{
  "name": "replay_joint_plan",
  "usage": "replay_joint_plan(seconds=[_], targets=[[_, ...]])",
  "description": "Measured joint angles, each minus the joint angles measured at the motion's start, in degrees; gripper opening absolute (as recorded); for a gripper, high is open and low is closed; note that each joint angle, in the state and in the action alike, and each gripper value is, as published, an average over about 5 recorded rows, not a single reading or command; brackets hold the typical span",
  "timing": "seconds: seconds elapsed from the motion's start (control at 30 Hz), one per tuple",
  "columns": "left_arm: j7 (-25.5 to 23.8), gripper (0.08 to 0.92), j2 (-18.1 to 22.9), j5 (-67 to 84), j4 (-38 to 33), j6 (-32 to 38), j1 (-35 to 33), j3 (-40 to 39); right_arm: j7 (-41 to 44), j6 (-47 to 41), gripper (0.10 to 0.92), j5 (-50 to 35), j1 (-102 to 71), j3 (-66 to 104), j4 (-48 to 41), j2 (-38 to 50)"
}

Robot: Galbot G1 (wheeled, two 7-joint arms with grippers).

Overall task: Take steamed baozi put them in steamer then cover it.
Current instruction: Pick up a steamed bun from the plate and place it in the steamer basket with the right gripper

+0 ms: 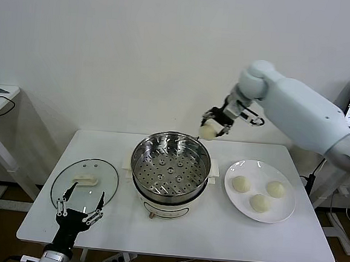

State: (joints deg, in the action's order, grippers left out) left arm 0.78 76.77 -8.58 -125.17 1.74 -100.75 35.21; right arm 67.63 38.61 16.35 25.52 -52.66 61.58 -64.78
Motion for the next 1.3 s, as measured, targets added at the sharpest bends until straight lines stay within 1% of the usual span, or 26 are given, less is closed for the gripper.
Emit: replay_joint_plan(seconds=[0.33,0.57,0.83,0.93,1.1,1.2,1.3], targets=[[0.04,0.823,-0.04,0.19,0.16,-0.01,0.19,-0.18,-1.64,5.8,0.687,7.44,-2.99,-0.97,-2.93,-7.87],[0.17,0.823,-0.1,0.37,0.53,0.12,0.49,-0.24,-3.61,7.43,0.69,12.59,-5.56,-0.92,-5.7,-11.72],[0.21,0.823,0.19,0.39,0.63,0.37,0.5,-0.56,-5.2,8.48,0.697,16.57,-7.83,-0.55,-9.1,-14.95],[0.24,0.823,0.18,0.41,0.66,0.41,0.51,-0.48,-5.65,8.59,0.721,17.36,-8.34,-0.42,-10.02,-15.72],[0.32,0.823,0.12,0.61,0.63,0.45,0.53,-0.17,-5.73,8.6,0.809,17.33,-8.28,-0.28,-9.95,-15.7],[0.36,0.823,0.08,0.69,0.52,0.43,0.65,-0.07,-5.28,8.36,0.821,15.94,-7.57,-0.34,-8.8,-14.75],[0.4,0.823,0.08,0.72,0.48,0.39,0.85,-0.13,-4.34,7.1,0.822,12.73,-6.2,-0.64,-6.97,-12.76]])
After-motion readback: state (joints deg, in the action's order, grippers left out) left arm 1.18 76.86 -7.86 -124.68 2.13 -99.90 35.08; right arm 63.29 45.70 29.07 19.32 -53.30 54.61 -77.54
